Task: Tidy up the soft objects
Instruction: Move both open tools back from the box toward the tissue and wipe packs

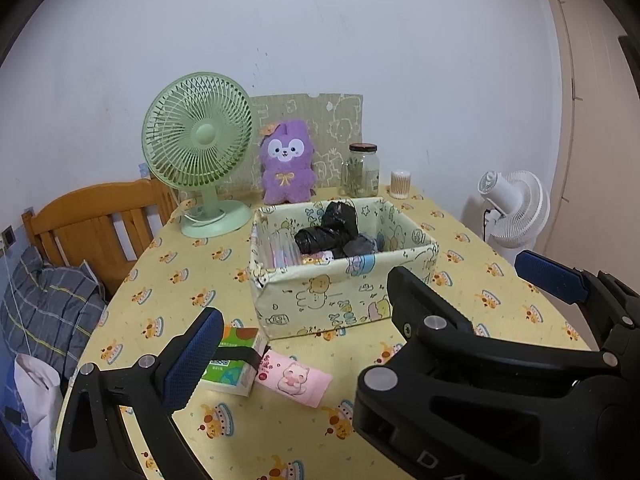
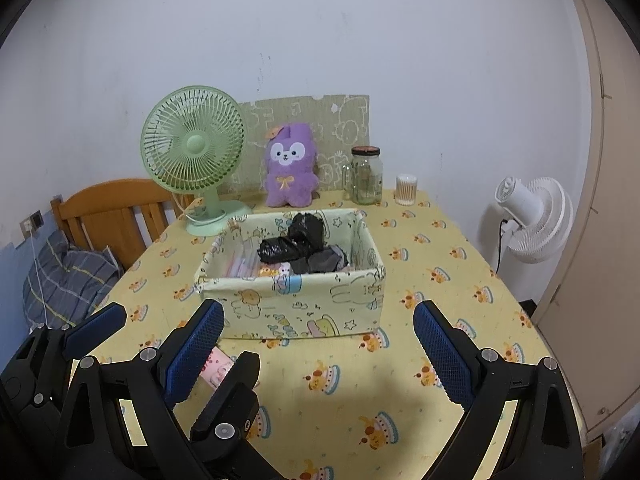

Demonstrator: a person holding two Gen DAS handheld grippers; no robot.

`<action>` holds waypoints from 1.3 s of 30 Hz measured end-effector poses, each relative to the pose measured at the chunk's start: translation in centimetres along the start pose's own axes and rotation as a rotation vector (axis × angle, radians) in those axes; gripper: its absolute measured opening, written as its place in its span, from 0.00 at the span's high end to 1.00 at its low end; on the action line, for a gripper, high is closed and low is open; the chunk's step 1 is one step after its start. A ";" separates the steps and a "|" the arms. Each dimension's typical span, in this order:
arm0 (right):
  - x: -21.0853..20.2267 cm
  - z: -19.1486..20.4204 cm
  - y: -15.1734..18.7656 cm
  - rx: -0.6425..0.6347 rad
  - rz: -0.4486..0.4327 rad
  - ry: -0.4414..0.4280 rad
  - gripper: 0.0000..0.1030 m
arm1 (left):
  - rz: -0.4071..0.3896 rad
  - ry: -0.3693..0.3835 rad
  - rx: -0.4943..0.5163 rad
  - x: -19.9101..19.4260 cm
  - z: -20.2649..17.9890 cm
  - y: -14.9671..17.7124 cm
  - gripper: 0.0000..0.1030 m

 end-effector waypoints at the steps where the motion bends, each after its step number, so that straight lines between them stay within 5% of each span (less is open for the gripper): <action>1: 0.2 0.0 0.2 0.002 0.003 0.001 0.05 | 0.004 0.002 0.000 0.1 0.0 0.2 0.01; 25: 5.9 3.1 5.8 -0.016 0.137 -0.065 0.06 | 0.147 -0.094 -0.029 5.2 4.8 5.9 0.04; 39: 8.5 5.2 6.0 -0.040 0.173 -0.068 0.06 | 0.186 -0.137 -0.027 7.9 7.9 6.5 0.07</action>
Point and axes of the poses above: each gripper's, at about its wrist camera, not at the fingertips, and x roughly the way its jaws point, z to its left, y to its underside, the point moved 8 cm from there along x, roughly the way its jaws point, and after that the axes turned 6 degrees about -y, right-handed, at the moved point
